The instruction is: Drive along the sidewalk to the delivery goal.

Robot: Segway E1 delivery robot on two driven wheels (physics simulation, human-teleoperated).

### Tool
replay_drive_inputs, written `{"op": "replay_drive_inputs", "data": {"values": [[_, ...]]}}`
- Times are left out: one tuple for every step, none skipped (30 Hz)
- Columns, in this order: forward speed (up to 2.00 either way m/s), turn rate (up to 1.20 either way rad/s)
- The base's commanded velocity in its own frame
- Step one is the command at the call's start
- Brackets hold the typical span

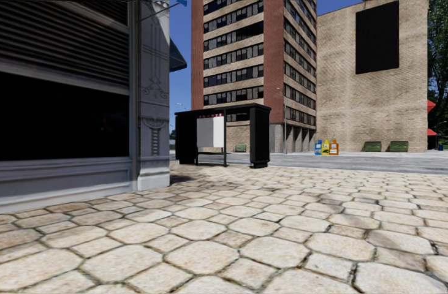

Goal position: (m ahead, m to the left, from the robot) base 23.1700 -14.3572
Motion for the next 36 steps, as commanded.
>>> {"op": "replay_drive_inputs", "data": {"values": [[2.00,0.00],[2.00,0.00],[2.00,0.00],[2.00,0.00],[2.00,0.00],[2.00,0.00],[2.00,0.00],[2.00,0.00],[2.00,0.00],[2.00,0.00],[2.00,0.00],[2.00,0.00],[2.00,0.00],[2.00,0.00],[2.00,0.00],[2.00,0.00],[2.00,0.00],[2.00,0.00],[2.00,0.00],[2.00,0.00],[2.00,0.00],[2.00,0.00],[2.00,0.00],[2.00,0.00],[2.00,0.00],[2.00,0.00],[2.00,0.00],[2.00,0.00],[2.00,0.00],[2.00,0.00],[2.00,0.00],[2.00,0.00],[2.00,0.00],[2.00,0.00],[2.00,0.00],[2.00,0.00]]}}
